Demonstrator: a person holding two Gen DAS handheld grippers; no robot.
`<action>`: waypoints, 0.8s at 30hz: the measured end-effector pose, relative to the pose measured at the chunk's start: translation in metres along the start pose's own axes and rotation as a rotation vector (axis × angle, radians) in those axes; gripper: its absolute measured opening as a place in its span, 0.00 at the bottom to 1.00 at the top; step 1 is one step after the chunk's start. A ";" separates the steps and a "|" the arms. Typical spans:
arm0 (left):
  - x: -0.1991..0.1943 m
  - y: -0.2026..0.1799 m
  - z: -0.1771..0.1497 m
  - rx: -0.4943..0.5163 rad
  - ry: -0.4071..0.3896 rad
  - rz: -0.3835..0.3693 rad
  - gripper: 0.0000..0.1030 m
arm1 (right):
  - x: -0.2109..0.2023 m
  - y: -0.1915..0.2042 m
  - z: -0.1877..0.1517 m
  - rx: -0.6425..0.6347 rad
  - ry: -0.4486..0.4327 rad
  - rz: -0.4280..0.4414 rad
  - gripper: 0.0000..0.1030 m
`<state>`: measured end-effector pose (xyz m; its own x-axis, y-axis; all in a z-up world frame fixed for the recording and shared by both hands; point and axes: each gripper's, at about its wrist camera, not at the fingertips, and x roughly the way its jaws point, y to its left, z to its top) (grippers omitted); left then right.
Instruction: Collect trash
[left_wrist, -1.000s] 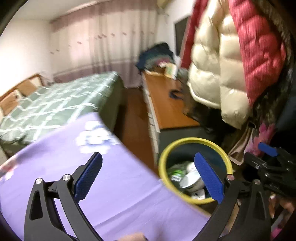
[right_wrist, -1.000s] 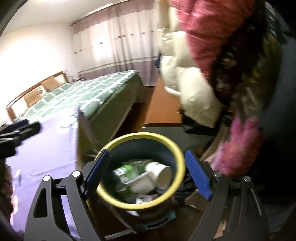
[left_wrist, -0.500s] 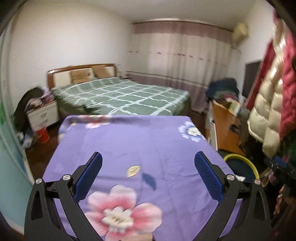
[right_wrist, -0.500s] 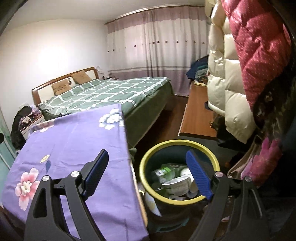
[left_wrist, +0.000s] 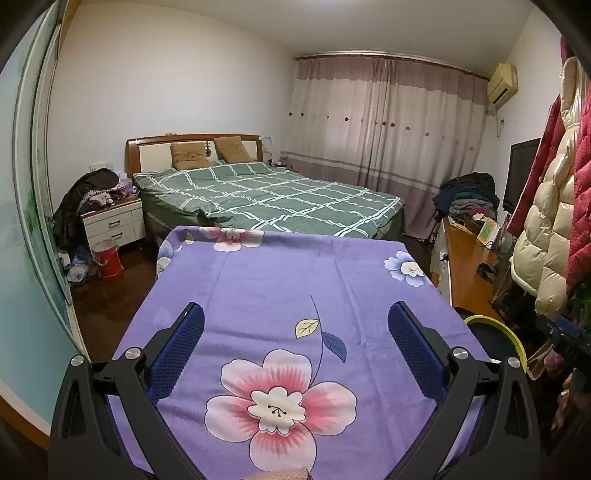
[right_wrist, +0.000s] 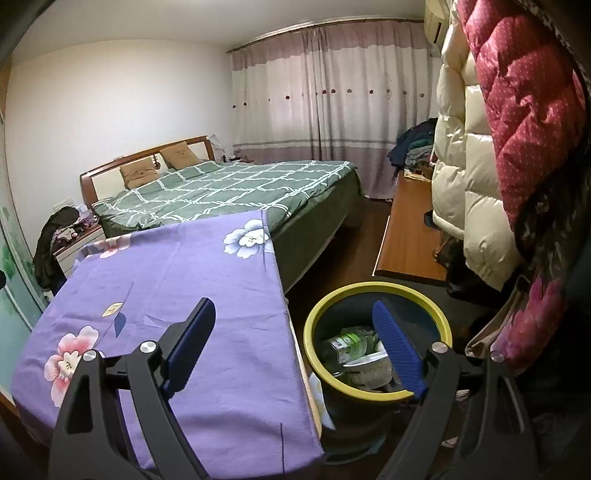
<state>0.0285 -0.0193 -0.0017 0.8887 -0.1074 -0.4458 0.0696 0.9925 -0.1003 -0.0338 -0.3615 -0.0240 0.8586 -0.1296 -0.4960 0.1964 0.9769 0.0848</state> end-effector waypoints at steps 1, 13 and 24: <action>0.000 -0.001 0.000 0.001 0.002 0.001 0.95 | 0.000 0.001 0.000 -0.003 -0.001 0.002 0.80; 0.007 -0.004 -0.001 0.004 0.020 0.008 0.95 | 0.002 0.005 0.002 -0.010 0.003 0.006 0.80; 0.009 -0.005 -0.002 0.006 0.023 0.007 0.95 | 0.002 0.006 0.002 -0.009 0.004 0.006 0.81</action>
<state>0.0351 -0.0253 -0.0066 0.8784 -0.1020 -0.4668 0.0667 0.9936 -0.0916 -0.0301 -0.3565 -0.0232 0.8578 -0.1229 -0.4990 0.1868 0.9791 0.0799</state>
